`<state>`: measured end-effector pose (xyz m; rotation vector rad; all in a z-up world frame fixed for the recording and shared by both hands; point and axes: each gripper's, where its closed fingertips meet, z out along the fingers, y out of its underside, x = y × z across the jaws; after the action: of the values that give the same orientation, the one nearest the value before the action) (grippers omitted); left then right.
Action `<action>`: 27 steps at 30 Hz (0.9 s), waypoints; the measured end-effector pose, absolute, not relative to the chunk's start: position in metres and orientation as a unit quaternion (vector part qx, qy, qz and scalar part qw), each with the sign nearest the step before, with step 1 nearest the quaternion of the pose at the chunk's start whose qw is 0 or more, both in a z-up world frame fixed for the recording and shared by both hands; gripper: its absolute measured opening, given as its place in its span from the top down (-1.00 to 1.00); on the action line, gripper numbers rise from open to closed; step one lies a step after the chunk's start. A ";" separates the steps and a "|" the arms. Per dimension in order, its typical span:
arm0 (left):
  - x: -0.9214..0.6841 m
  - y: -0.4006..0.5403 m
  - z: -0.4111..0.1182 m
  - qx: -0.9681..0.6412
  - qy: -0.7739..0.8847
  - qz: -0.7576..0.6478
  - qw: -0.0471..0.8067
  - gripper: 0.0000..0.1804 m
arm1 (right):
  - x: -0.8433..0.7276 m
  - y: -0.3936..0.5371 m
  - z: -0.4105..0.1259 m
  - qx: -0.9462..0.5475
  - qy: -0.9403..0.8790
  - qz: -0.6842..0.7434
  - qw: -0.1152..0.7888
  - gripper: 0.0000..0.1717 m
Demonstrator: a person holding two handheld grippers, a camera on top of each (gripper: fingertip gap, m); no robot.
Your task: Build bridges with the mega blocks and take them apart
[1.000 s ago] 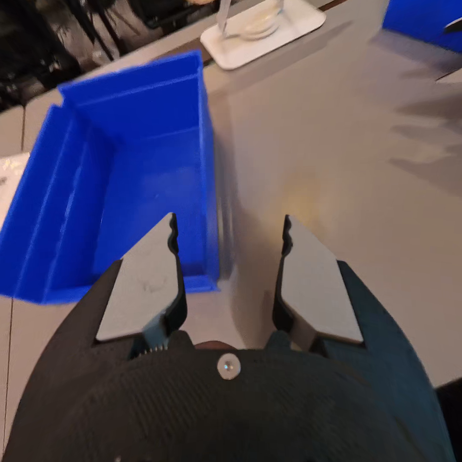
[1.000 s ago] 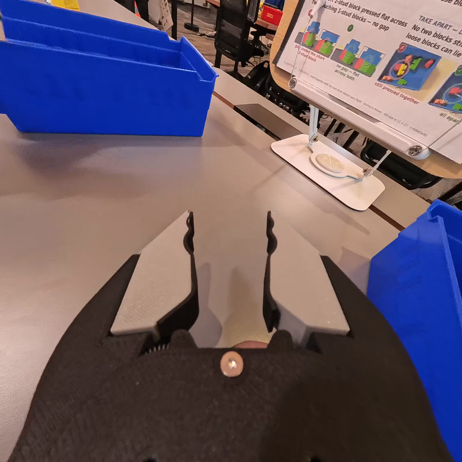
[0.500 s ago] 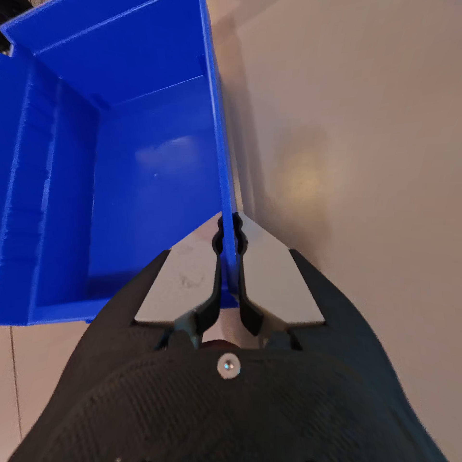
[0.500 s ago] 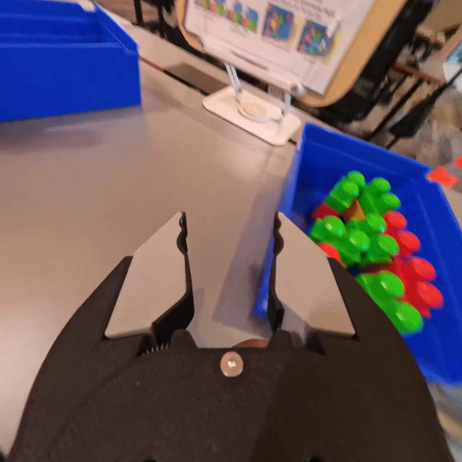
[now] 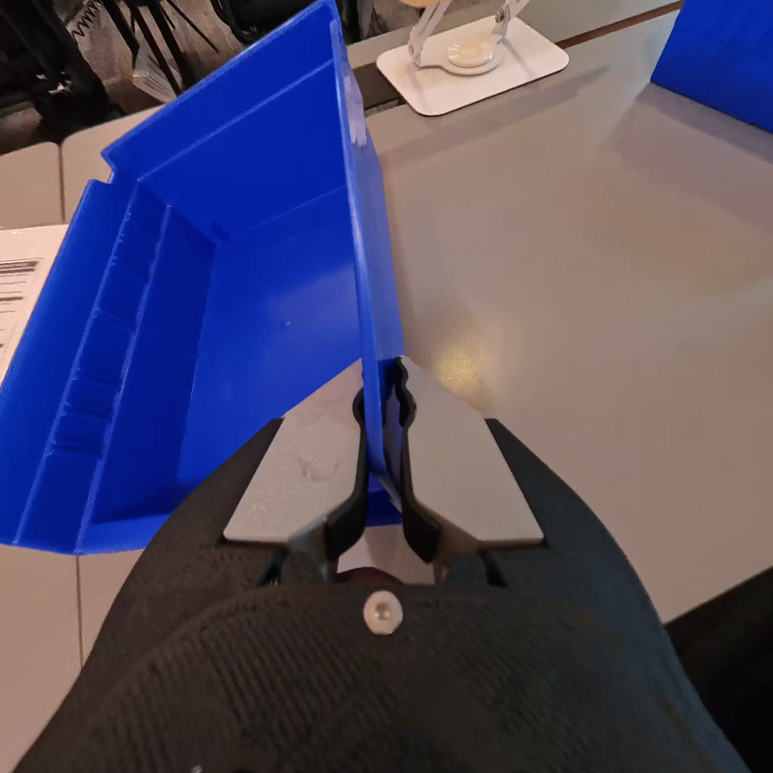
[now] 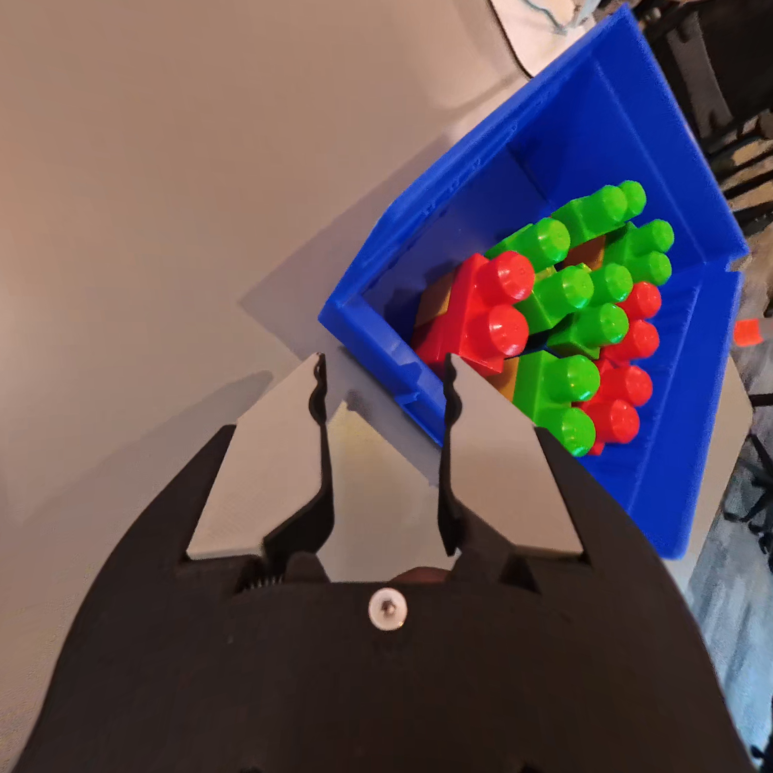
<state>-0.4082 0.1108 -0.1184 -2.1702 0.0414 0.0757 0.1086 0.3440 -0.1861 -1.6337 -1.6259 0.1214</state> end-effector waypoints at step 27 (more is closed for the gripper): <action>-0.426 0.057 -0.077 -0.838 -0.016 0.073 0.541 0.97 | 0.052 0.331 -0.211 -0.548 -0.739 -0.155 0.360 0.68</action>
<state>-0.4262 0.0574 -0.0768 -1.9912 -0.0388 0.1731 0.0521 0.3308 -0.2114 -1.4129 -1.9038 -0.4000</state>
